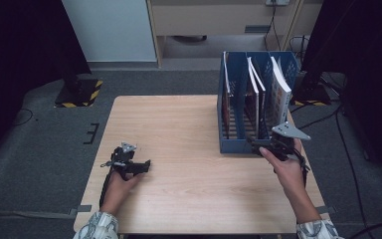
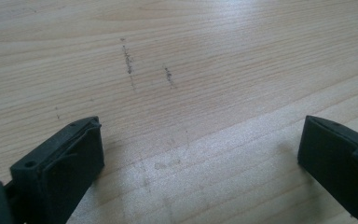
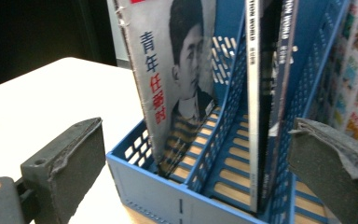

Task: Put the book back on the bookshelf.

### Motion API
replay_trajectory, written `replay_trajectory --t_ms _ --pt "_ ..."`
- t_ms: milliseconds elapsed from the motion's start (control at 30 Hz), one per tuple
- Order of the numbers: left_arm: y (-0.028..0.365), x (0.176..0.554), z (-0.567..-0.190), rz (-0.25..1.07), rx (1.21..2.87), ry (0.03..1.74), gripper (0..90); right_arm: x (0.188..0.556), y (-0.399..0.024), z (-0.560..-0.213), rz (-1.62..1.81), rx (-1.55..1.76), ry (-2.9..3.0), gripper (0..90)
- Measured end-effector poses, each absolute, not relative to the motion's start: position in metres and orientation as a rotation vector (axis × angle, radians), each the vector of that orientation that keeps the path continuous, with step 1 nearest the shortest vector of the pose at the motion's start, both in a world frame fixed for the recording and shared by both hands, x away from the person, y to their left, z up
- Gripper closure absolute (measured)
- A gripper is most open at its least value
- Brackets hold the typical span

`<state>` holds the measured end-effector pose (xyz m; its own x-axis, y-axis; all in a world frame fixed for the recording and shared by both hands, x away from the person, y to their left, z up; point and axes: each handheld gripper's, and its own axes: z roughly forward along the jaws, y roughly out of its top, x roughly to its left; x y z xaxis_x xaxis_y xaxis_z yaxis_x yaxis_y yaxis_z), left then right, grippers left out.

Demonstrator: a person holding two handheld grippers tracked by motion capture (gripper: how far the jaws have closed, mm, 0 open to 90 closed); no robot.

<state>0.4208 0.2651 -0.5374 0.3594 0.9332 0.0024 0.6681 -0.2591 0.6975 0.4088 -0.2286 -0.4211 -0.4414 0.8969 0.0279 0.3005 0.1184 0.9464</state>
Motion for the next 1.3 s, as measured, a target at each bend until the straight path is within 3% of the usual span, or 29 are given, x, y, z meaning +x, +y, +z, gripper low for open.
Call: replay_trajectory --t_ms 1300 --pt "0.264 0.420 -0.537 0.565 2.020 1.384 0.0 0.384 -0.176 -0.448 1.386 1.119 1.985 6.1"
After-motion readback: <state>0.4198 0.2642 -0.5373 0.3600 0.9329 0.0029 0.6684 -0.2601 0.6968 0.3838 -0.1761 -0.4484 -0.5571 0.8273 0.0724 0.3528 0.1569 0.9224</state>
